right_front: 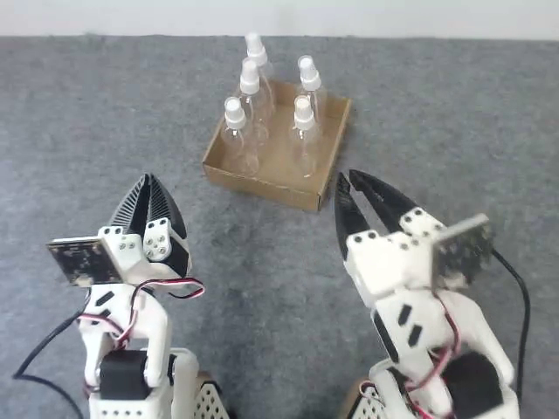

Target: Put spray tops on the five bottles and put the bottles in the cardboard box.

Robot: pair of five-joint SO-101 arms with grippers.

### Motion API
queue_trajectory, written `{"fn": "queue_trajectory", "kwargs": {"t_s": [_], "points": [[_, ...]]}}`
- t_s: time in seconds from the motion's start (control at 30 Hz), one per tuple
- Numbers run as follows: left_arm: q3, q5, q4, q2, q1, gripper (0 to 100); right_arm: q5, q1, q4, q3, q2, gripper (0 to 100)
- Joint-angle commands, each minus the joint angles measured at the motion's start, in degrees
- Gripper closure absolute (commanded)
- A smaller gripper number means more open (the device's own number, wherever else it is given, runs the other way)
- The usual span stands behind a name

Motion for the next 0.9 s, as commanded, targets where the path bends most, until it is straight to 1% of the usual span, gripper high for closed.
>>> {"fn": "queue_trajectory", "kwargs": {"t_s": [0.0, 0.13, 0.33, 0.5, 0.6, 0.73, 0.87], "points": [[-1.7, -0.5, -1.8, -1.0, -0.2, 99, -0.4, -0.4, 1.9, -0.6, -2.4, 99.1], [-1.7, -0.6, -1.8, -1.0, -0.2, 99, -0.4, 0.1, 6.5, -0.6, -5.4, 99.1], [-2.2, -0.9, -1.8, -1.0, -0.3, 99, -0.4, 5.8, 11.3, -0.3, -9.5, 99.1], [-2.4, -1.0, -1.9, -1.0, -0.3, 99, 0.1, 10.1, 12.4, 4.9, -14.3, 99.1], [-2.4, -1.0, -3.6, -1.0, -0.4, 99, 0.1, 11.3, 12.5, 8.4, -17.6, 99.1], [-2.4, -1.0, -6.5, -1.0, -3.7, 99, 0.1, 13.1, 12.5, 10.8, -17.5, 99.1], [-1.6, -1.0, -6.7, -0.9, -6.9, 99, 0.1, 13.6, 12.5, 13.2, -17.5, 99.0]]}}
